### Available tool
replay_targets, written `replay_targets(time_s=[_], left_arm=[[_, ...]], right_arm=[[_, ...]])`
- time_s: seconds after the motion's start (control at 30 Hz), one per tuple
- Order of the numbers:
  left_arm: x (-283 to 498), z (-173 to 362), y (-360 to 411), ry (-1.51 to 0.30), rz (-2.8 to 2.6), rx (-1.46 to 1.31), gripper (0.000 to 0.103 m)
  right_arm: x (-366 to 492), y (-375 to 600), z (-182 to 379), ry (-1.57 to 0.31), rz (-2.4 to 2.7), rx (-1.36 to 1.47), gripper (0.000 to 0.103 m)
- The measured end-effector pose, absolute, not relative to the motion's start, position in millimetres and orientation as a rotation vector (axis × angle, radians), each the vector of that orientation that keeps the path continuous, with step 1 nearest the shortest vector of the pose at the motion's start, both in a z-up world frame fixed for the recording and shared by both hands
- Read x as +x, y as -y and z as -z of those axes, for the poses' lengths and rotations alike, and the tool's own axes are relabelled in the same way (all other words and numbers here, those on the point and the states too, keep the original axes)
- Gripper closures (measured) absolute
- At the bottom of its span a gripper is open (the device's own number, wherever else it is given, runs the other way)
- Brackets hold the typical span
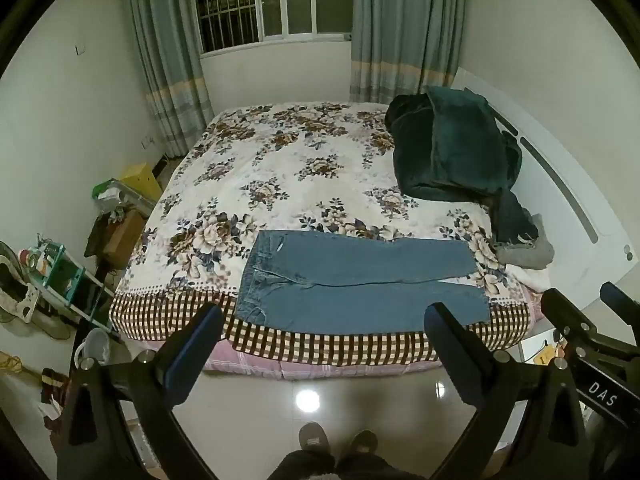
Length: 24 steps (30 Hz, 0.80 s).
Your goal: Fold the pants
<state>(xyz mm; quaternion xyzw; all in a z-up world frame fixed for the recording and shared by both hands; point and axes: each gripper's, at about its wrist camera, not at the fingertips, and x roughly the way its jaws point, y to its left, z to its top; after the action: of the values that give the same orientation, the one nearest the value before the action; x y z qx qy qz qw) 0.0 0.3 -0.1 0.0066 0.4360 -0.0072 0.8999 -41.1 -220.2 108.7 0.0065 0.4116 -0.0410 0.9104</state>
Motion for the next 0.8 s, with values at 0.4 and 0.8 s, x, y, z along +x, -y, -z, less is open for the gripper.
replay_targets(time_s=[0.4,0.8], left_arm=[[-0.7,0.0,-0.4,-0.894,0.013,0.014,0.0],[0.7,-11.2,-0.4,-0.894,0.019,0.015,0.0]], right_arm=[[-42.0,223.2,-110.5,-0.842,0.077,0.024,0.0],[-43.3,225.1,-113.9,-0.843,0.07,0.031,0.0]])
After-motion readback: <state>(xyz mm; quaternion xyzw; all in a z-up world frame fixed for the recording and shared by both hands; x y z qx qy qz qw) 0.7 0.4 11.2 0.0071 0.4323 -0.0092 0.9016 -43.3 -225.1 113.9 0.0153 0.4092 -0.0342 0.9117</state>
